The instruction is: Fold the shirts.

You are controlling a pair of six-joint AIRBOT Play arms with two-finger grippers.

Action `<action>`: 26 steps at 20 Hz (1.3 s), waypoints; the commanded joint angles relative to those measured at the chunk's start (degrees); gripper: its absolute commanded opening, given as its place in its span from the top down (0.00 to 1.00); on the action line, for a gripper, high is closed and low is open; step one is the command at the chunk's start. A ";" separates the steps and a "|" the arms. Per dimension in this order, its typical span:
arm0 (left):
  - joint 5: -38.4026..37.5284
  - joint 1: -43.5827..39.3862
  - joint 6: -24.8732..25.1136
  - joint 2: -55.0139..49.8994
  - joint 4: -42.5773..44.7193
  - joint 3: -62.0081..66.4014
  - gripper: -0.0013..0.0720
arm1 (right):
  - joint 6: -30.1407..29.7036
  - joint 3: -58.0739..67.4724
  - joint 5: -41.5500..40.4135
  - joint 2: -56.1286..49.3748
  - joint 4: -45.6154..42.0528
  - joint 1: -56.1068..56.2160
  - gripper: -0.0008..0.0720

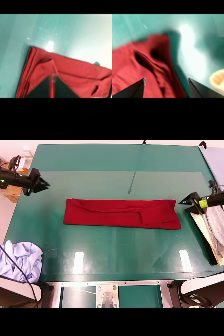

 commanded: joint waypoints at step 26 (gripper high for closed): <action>25.94 -46.31 17.94 -13.07 -7.06 -0.79 0.95 | -4.20 28.79 22.16 -4.04 6.91 15.39 0.97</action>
